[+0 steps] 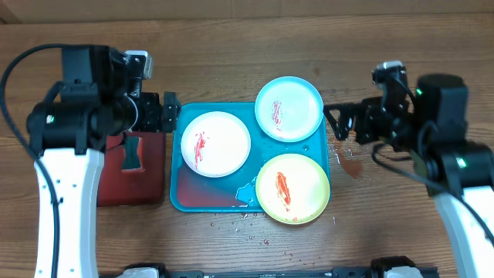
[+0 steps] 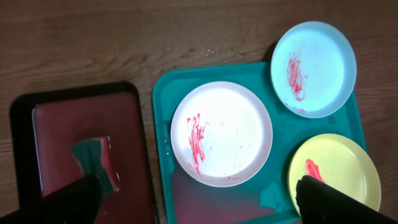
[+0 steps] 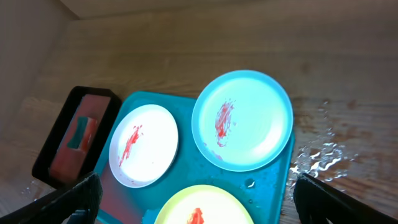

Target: Clean dirty plates on tray and stack at the side

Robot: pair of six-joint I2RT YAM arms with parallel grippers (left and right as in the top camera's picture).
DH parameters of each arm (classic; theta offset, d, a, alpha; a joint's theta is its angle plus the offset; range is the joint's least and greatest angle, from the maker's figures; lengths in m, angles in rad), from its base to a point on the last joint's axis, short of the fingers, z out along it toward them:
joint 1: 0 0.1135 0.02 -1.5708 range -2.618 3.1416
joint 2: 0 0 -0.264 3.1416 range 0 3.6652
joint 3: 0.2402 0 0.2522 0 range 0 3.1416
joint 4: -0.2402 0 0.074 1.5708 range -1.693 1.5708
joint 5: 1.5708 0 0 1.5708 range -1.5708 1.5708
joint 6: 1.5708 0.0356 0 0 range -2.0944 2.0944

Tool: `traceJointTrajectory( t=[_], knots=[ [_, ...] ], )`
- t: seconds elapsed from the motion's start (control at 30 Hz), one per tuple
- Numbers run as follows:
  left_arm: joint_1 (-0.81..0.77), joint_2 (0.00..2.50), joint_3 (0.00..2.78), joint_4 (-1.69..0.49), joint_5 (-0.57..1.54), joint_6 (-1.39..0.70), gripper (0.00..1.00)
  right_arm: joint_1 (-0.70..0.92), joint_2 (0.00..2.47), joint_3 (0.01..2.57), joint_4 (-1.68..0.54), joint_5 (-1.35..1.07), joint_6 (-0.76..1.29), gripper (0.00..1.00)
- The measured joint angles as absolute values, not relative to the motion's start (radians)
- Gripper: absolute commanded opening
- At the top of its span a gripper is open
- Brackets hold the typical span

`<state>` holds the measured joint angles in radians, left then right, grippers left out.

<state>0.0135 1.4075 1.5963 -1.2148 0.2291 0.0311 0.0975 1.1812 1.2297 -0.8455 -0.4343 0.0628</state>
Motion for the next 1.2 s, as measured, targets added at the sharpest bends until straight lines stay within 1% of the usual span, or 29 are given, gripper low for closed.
traceJointTrajectory(
  t=[0.07, 0.17, 0.27, 0.47, 0.67, 0.77, 0.87, 0.97, 1.07, 1.2],
  knots=[
    [0.014, 1.436, 1.597, -1.219, 0.229, 0.031, 1.00, 0.110, 1.244, 1.230, -0.828, -0.439, 0.091, 0.90],
    [0.014, 1.477, 1.597, -1.224, 0.213, 0.029, 1.00, 0.153, 1.346, 1.230, -0.794, -0.441, 0.147, 0.78],
    [0.014, 1.499, 1.597, -1.227, 0.147, -0.021, 1.00, 0.216, 1.436, 1.230, -0.733, -0.438, 0.221, 0.70],
    [0.031, 1.508, 1.597, -1.227, 0.017, -0.099, 1.00, 0.395, 1.623, 1.230, -0.643, -0.375, 0.376, 0.66],
    [0.081, 1.508, 1.597, -1.228, -0.067, -0.114, 1.00, 0.523, 1.747, 1.230, -0.595, -0.268, 0.457, 0.57],
    [0.101, 1.508, 1.597, -1.228, -0.084, -0.118, 0.98, 0.580, 1.806, 1.230, -0.565, -0.195, 0.487, 0.53],
    [0.112, 1.508, 1.597, -1.228, -0.092, -0.125, 0.97, 0.622, 1.840, 1.230, -0.541, -0.132, 0.503, 0.51],
    [0.114, 1.509, 1.594, -1.227, -0.096, -0.125, 0.93, 0.657, 1.859, 1.230, -0.506, -0.073, 0.516, 0.46],
    [0.114, 1.509, 1.580, -1.227, -0.099, -0.126, 0.90, 0.669, 1.874, 1.230, -0.469, -0.043, 0.530, 0.41],
    [0.114, 1.508, 1.546, -1.224, -0.102, -0.126, 0.89, 0.668, 1.896, 1.230, -0.435, -0.021, 0.559, 0.37]
  ],
)
